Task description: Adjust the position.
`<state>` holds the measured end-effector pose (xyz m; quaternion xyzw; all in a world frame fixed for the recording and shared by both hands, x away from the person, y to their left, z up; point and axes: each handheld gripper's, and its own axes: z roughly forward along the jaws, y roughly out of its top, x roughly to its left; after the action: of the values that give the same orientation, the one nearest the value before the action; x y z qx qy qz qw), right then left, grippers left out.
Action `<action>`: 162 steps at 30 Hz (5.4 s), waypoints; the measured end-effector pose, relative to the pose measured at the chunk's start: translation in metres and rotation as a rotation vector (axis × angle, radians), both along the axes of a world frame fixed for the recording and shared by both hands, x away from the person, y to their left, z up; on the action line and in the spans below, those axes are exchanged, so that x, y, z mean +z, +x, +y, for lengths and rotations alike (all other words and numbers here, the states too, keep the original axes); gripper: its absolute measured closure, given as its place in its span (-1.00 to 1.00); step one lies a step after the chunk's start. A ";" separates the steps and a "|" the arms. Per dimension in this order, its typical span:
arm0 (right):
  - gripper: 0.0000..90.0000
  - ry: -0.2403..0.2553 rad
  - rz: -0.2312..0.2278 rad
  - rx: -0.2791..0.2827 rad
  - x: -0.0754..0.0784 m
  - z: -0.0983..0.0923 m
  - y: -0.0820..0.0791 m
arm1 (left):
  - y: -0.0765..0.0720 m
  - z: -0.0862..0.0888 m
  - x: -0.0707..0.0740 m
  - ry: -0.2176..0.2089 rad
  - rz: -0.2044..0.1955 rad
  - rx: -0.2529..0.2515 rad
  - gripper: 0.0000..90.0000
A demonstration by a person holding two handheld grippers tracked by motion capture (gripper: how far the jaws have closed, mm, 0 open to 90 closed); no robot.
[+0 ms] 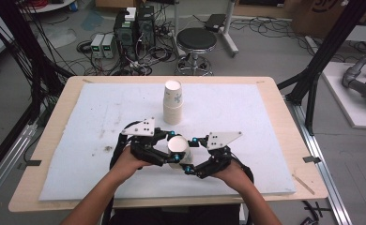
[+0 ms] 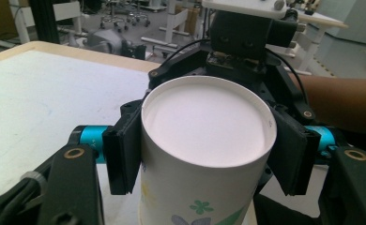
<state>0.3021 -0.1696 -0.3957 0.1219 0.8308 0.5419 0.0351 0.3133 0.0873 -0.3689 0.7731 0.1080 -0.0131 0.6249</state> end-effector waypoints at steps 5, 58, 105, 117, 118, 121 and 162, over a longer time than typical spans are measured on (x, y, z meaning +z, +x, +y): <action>-0.38 -0.001 0.015 0.031 -0.001 0.003 0.001 | -0.001 -0.001 -0.001 -0.012 -0.002 -0.007 -0.21; -0.19 -0.558 -0.037 0.158 0.024 0.035 0.001 | -0.002 -0.004 0.002 0.384 -0.003 -0.093 -0.38; -0.55 0.029 -0.101 -0.082 0.008 -0.031 -0.013 | -0.006 0.029 -0.014 0.047 -0.015 0.004 -0.18; -0.54 0.053 -0.069 -0.059 -0.001 -0.034 -0.013 | -0.009 0.034 -0.015 -0.028 -0.024 -0.010 -0.18; -0.54 0.057 -0.064 -0.049 -0.002 -0.033 -0.013 | -0.009 0.034 -0.014 -0.029 -0.025 -0.012 -0.17; -0.54 0.060 -0.059 -0.027 -0.004 -0.030 -0.013 | -0.010 0.034 -0.014 -0.042 -0.027 -0.021 -0.17; -0.21 0.117 0.010 0.051 0.006 -0.030 -0.002 | -0.013 0.032 -0.015 -0.015 -0.008 0.020 -0.68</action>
<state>0.3000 -0.1997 -0.3892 0.1052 0.8009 0.5894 0.0103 0.3007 0.1194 -0.3841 0.7674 0.1134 -0.0046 0.6311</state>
